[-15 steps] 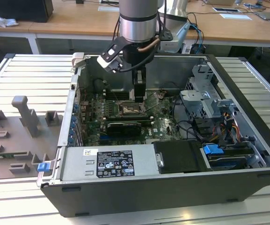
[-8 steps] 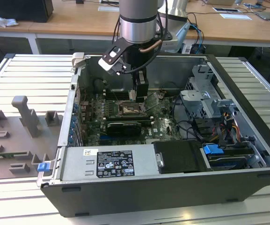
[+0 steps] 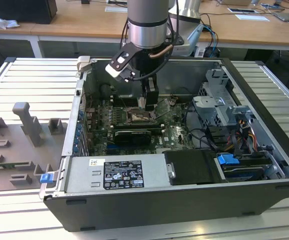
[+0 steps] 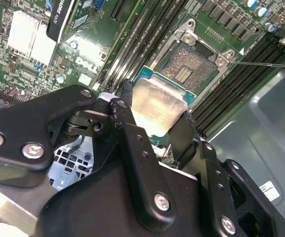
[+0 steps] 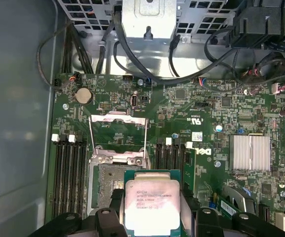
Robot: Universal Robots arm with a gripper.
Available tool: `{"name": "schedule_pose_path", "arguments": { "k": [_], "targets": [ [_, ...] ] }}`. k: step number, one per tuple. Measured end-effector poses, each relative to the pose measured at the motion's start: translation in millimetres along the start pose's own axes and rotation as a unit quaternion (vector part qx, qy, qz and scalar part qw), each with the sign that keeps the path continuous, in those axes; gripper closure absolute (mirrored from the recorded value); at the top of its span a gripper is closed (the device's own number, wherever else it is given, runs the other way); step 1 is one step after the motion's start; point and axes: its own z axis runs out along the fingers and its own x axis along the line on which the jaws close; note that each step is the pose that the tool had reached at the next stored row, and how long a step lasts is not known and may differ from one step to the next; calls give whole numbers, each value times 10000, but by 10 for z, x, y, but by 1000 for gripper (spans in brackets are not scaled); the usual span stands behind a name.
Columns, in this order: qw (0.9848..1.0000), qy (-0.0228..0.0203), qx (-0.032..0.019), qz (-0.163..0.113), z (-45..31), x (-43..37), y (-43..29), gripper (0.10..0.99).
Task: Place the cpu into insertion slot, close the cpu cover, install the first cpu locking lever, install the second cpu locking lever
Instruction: 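Place the cpu into insertion slot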
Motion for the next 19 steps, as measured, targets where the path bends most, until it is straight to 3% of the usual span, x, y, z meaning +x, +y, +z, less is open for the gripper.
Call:
{"name": "schedule_pose_path", "arguments": {
  "k": [8,12,19],
  "targets": [
    [9999,11,2,-130,47,2,-12,549],
    [10000,0,0,0,181,71,-32,549],
    [10000,-1,-1,16,205,72,-58,549]
  ]
}}
